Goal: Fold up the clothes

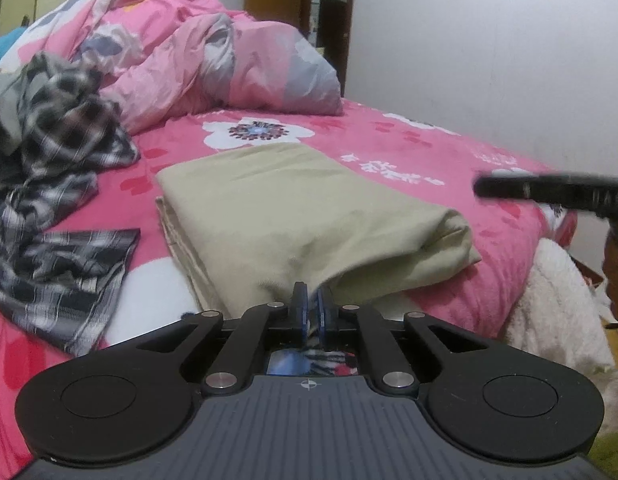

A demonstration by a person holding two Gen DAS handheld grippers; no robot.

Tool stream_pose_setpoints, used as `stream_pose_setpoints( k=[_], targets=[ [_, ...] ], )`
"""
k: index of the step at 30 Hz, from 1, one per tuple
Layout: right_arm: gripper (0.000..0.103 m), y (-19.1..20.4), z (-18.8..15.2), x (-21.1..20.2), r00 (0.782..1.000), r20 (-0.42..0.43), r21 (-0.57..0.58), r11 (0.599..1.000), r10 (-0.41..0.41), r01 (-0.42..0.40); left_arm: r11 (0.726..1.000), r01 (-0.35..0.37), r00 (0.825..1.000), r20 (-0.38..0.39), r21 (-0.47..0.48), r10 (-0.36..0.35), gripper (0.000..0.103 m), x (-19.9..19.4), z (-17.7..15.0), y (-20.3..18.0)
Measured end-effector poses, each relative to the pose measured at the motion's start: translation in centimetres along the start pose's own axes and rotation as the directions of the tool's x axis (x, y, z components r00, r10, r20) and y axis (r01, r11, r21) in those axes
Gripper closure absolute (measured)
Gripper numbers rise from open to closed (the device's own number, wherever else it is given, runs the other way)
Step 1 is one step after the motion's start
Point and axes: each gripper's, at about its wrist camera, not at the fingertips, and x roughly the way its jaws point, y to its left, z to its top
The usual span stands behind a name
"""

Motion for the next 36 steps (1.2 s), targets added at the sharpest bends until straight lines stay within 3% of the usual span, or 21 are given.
stream_pose_setpoints(
  k=[3, 6, 8, 11, 14, 19, 22, 25, 28, 30, 33, 36],
  targets=[
    [0.089, 1.4, -0.2, 2.2, 0.999, 0.002, -0.071, 0.996, 0.050, -0.050, 1.000, -0.027, 0.999, -0.020, -0.011, 0.027, 0.093, -0.7, -0.1, 0.0],
    [0.088, 1.2, -3.0, 6.9, 0.983, -0.180, -0.102, 0.993, 0.041, -0.061, 0.997, -0.038, 0.999, -0.007, -0.060, 0.038, 0.092, -2.1, 0.1, 0.5],
    [0.087, 1.5, -4.1, 6.9, 0.991, -0.127, -0.141, 0.988, 0.039, -0.057, 0.994, -0.029, 0.999, 0.021, -0.108, 0.031, 0.089, -3.3, 0.5, 0.9],
    [0.087, 2.2, -3.7, 6.9, 0.990, -0.141, -0.180, 0.982, 0.025, -0.050, 0.985, 0.015, 0.996, 0.089, -0.172, 0.001, 0.082, -3.7, 2.0, 1.4],
    [0.087, 2.0, -4.0, 6.8, 0.990, -0.134, -0.158, 0.986, 0.035, -0.056, 0.981, 0.036, 0.995, 0.101, -0.188, -0.017, 0.081, -1.9, 3.8, 1.1],
    [0.087, 0.7, -2.8, 5.8, 0.983, -0.172, -0.065, 0.995, 0.067, -0.079, 0.990, -0.056, 0.998, -0.050, -0.133, 0.049, 0.075, 3.3, 4.0, -0.1],
    [0.086, -0.4, -0.5, 4.4, 0.989, -0.131, 0.000, 0.997, 0.074, -0.075, 0.985, -0.042, 0.999, -0.031, -0.169, 0.037, 0.075, 3.2, 3.7, 0.5],
    [0.086, -0.7, 1.2, 4.1, 0.996, -0.076, -0.025, 0.999, 0.041, -0.043, 0.978, -0.024, 1.000, -0.020, -0.209, 0.021, 0.074, 2.9, 3.5, 1.0],
    [0.086, -1.7, 0.4, 6.6, 0.987, -0.162, -0.006, 1.000, 0.014, -0.015, 0.973, -0.005, 1.000, -0.008, -0.232, 0.003, 0.074, 2.7, 3.2, 1.3],
    [0.087, -2.7, 0.0, 6.9, 0.984, -0.177, 0.066, 0.998, 0.029, -0.018, 0.970, 0.008, 1.000, 0.007, -0.244, -0.007, 0.074, 2.4, 3.3, 1.4],
    [0.085, -4.0, 0.1, 6.6, 0.983, -0.174, 0.169, 0.985, 0.050, -0.021, 0.984, 0.023, 0.999, 0.048, -0.175, -0.014, 0.070, 0.9, 3.5, 0.8],
    [0.082, -5.1, 0.7, 4.1, 0.983, -0.114, 0.276, 0.955, 0.142, -0.106, 0.999, 0.045, 0.997, 0.065, -0.004, -0.045, 0.058, -0.2, 3.5, -1.0]
  ],
)
